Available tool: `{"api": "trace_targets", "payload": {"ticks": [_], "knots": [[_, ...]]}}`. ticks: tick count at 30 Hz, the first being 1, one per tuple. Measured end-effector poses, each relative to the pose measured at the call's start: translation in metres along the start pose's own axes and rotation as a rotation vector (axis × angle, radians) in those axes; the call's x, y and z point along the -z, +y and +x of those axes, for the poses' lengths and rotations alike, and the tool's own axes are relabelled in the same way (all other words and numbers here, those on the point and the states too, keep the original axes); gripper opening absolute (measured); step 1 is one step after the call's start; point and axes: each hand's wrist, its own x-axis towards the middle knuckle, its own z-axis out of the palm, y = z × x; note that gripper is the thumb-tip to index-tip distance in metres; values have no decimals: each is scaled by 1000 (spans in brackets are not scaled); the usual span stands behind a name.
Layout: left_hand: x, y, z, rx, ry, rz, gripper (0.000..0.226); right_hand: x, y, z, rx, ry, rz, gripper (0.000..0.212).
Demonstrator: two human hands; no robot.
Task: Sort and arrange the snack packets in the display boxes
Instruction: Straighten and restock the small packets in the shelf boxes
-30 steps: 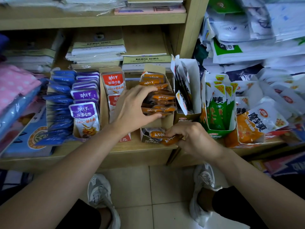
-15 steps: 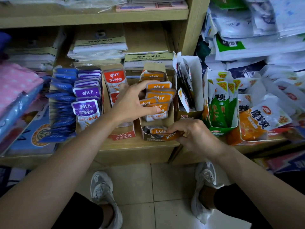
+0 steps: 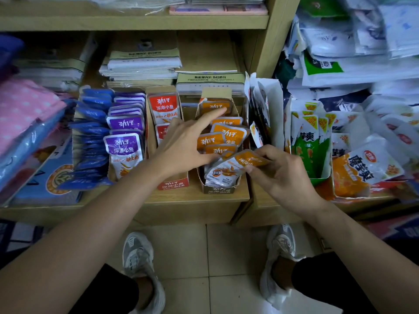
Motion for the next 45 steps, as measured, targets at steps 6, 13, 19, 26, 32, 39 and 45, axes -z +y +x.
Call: {"api": "trace_targets", "payload": {"ticks": [6,13,19,26,32,39,45], "knots": [[2,-5,-5,-25,-11,-148,87,15,-3,0,-21,122,198,13],[-4,-9,-9,4,26,-124,71,45,-15,26,-31,498,364,14],[-13,-9,-16,-100,117,13,58,28,-17,73,9,528,173,13],[-22,-15,-15,-189,211,41,63,9,-21,81,61,360,184,11],[-28,-12,-14,-164,199,79,59,14,-24,83,80,332,165,12],[-28,-14,-14,-127,229,143,52,20,-16,85,50,165,-28,19],[-32,-17,-15,-209,293,218,58,6,-12,95,117,75,-323,7]]}}
